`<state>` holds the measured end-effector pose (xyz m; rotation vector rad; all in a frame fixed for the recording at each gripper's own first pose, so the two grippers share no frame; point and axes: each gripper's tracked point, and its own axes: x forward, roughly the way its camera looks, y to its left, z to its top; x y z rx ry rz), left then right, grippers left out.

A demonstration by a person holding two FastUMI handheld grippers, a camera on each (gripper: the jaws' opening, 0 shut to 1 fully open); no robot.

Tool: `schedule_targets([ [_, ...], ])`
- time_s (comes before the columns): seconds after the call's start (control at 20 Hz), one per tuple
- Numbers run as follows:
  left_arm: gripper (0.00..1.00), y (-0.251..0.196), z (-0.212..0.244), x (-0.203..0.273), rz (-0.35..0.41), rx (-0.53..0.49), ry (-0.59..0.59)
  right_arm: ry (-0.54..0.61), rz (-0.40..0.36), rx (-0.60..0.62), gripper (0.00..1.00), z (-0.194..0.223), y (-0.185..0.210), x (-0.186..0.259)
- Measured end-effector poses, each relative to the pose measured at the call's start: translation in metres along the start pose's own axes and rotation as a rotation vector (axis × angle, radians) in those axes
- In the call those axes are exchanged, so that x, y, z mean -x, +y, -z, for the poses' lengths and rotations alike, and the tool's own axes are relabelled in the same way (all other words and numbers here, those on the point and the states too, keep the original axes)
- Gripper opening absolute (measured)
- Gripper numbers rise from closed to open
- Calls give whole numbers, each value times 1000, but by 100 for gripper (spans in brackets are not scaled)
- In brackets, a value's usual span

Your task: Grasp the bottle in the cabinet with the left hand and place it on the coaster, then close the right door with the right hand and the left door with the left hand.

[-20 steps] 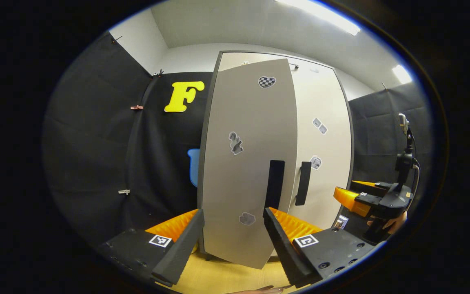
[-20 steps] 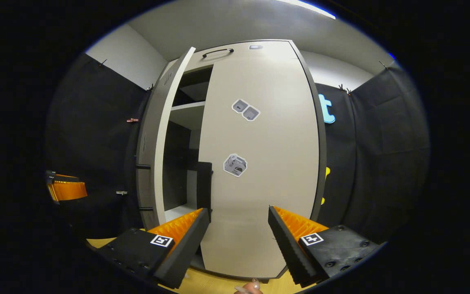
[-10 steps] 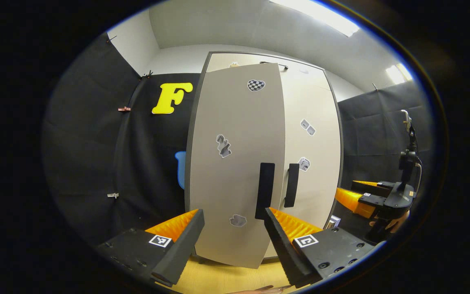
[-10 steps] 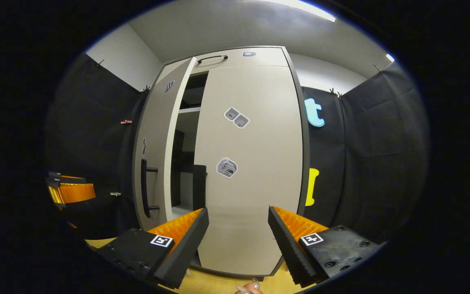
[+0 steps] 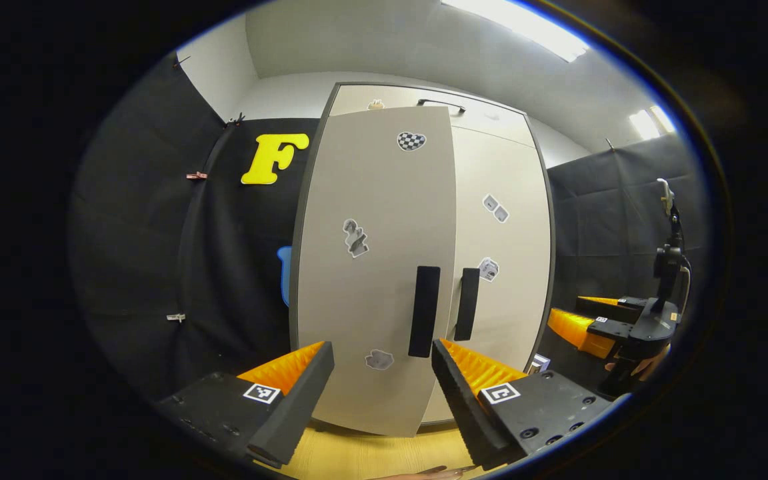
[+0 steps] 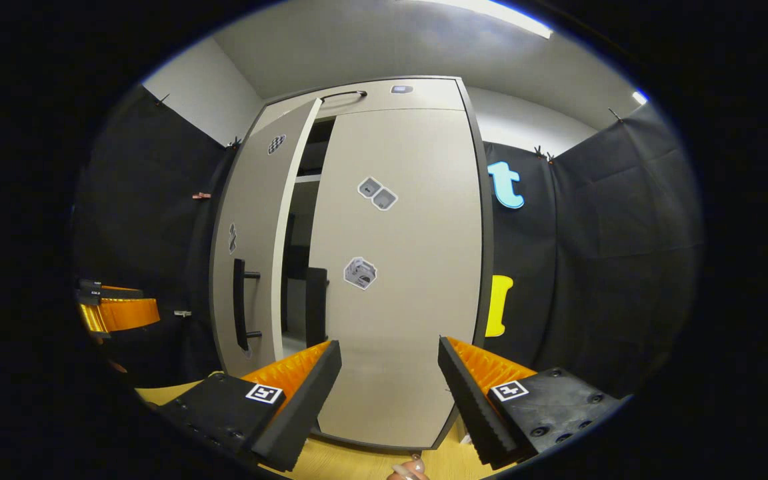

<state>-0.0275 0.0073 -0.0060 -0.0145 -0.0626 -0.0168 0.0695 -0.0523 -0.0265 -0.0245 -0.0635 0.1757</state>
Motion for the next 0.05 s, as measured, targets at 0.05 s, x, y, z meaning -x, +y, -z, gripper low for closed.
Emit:
schedule_targets([
  [0.05, 93, 0, 0, -1, 0, -3, 1, 1, 1, 0, 97, 0, -1, 1],
])
